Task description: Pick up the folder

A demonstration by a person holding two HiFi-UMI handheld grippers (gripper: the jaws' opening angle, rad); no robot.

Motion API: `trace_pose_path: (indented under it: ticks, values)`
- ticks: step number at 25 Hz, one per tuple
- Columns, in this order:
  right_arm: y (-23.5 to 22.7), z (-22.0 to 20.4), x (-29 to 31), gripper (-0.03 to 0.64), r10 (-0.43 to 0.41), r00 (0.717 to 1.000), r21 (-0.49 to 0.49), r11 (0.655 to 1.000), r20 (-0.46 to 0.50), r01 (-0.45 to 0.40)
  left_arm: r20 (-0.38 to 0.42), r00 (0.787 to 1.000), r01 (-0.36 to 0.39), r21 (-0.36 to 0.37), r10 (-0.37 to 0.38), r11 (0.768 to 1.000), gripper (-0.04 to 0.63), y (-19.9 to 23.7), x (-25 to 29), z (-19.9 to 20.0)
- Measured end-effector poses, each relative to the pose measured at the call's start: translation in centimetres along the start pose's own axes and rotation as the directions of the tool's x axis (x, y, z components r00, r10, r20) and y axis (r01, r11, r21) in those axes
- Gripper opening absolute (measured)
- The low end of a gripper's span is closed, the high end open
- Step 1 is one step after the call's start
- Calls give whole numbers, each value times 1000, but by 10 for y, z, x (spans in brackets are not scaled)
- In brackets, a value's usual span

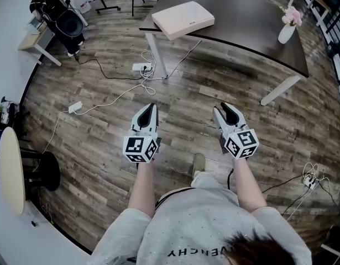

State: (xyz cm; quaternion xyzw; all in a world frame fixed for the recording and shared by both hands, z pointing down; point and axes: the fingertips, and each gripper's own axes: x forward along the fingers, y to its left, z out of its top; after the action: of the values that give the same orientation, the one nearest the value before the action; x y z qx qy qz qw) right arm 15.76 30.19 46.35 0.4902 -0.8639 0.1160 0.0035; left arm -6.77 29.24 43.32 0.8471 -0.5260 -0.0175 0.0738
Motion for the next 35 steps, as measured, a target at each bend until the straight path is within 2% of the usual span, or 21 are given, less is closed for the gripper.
trace_pose_path:
  ticks: [13,28,35]
  values:
    - [-74,12,56,145,54,998,3,999,-19,-54,7,999,-48,-19,48,999,-2,1,90,-10]
    - [-94,3,110,166,107,993,31,994,-38,-106,-22,994,-108,-34,108,994,-2,30,121,-30]
    - [-106,17,165,166,119,992,38,992,-37,-117,5,995,-102,-26,102,994,-2,64,168,-12]
